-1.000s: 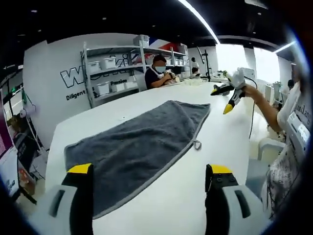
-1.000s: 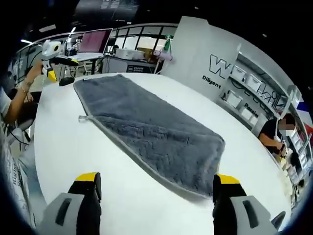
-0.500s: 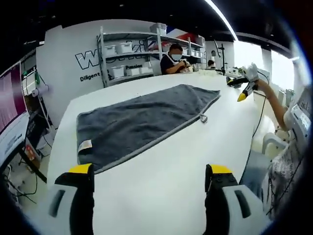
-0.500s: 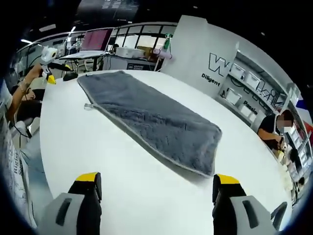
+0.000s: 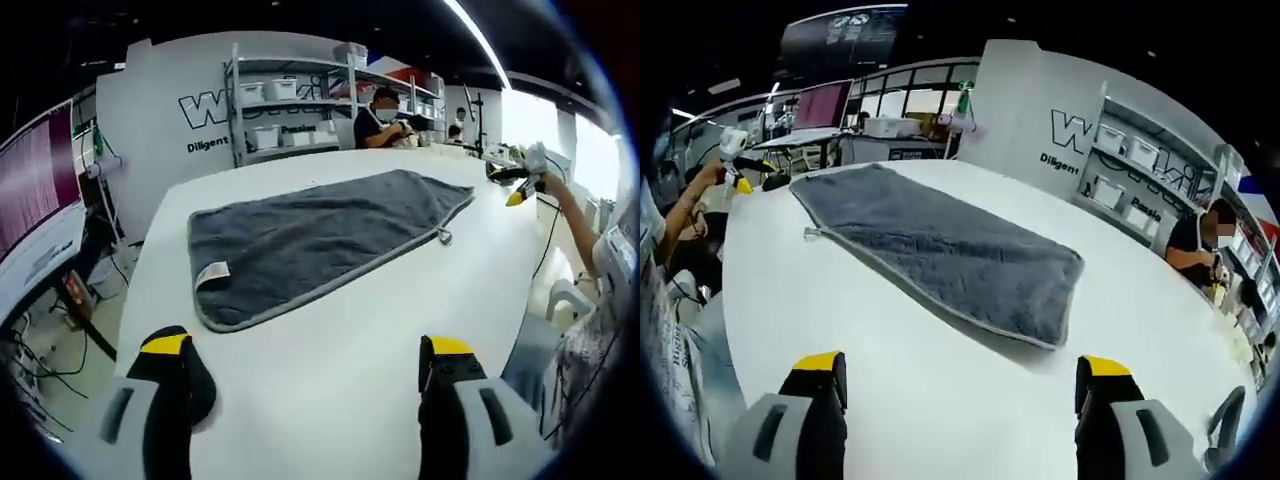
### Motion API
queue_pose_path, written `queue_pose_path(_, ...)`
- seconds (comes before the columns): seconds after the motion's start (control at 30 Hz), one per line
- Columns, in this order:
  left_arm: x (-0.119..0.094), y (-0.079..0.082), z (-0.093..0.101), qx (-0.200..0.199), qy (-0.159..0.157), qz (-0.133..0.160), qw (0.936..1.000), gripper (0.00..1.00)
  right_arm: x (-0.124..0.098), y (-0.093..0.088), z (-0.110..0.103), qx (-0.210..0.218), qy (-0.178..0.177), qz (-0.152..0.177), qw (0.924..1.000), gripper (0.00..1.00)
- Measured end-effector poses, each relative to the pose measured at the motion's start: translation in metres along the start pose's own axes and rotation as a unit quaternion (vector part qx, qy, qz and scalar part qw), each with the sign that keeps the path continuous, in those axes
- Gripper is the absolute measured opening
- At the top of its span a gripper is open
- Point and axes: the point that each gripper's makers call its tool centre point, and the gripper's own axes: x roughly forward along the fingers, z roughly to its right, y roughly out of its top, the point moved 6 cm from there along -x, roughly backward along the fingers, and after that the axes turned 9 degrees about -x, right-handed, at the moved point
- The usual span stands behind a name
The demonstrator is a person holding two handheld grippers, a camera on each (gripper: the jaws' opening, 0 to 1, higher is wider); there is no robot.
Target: Fold the towel on the table until its edges align and the towel forms a compact rectangular stack.
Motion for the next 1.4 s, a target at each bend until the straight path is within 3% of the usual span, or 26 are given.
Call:
queue_pose_path(0.13, 0.005, 0.003, 0.000, 0.001, -0.020, -0.005, 0.9998, 0.98, 0.001, 0.002, 0.007, 0.003, 0.000, 0.010, 0.9999, 0.97)
queue_pose_path(0.37, 0.025, 0.010, -0.005, -0.005, -0.046, -0.027, 0.9985, 0.97, 0.014, 0.013, 0.024, 0.021, 0.015, 0.042, 0.9988, 0.84)
queue_pose_path(0.57, 0.037, 0.019, -0.013, -0.003, -0.046, -0.044, 0.9980, 0.97, 0.029, 0.014, 0.038, 0.022, 0.018, 0.027, 0.9992, 0.69)
queue_pose_path(0.77, 0.054, 0.025, -0.021, -0.028, -0.052, -0.059, 0.9965, 0.94, 0.050, 0.018, 0.042, 0.011, 0.049, 0.014, 0.9986, 0.60)
queue_pose_path(1.1, 0.075, 0.019, -0.020, -0.034, -0.060, -0.094, 0.9932, 0.86, 0.066, 0.013, 0.044, 0.001, 0.082, 0.005, 0.9967, 0.47)
queue_pose_path(1.2, 0.081, 0.016, -0.024, -0.036, -0.050, -0.109, 0.9921, 0.86, 0.069, 0.011, 0.046, 0.002, 0.088, 0.004, 0.9961, 0.37)
queue_pose_path(1.4, 0.087, 0.016, -0.033, -0.059, -0.043, -0.111, 0.9911, 0.79, 0.074, 0.006, 0.046, 0.003, 0.099, -0.005, 0.9951, 0.32)
